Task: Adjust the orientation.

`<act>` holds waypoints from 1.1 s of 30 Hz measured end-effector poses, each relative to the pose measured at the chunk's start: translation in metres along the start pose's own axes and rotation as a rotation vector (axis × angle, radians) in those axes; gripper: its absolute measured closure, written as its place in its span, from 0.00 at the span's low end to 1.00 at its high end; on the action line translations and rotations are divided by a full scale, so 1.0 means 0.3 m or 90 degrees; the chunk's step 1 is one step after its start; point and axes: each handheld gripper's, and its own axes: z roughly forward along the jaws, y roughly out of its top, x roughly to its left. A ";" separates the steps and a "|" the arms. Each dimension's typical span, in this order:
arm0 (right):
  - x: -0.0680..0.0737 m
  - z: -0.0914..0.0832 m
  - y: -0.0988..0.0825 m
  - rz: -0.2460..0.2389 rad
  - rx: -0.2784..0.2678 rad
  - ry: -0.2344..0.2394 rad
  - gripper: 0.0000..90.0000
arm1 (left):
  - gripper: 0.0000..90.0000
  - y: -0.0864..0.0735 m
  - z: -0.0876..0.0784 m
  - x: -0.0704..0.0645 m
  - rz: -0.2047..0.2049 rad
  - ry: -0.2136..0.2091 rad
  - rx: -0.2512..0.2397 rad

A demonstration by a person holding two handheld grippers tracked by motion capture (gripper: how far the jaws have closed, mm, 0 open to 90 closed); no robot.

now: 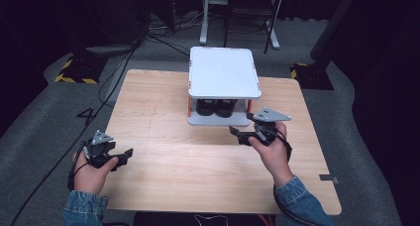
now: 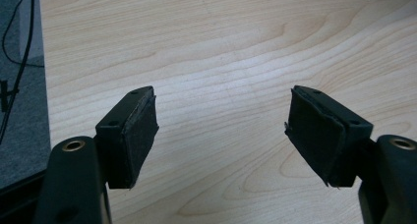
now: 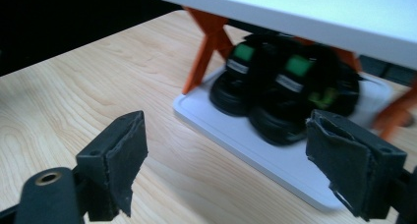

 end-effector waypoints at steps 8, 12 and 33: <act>-0.116 -0.168 -0.036 0.023 0.041 -0.018 0.19 | 0.28 0.011 -0.014 0.002 0.031 0.072 -0.008; -0.172 -0.224 -0.065 0.056 0.055 -0.033 0.19 | 0.27 0.011 -0.018 0.013 0.014 0.048 -0.015; -0.376 -0.271 -0.268 0.097 0.141 -0.116 0.18 | 0.26 0.013 0.030 0.029 0.021 0.024 0.027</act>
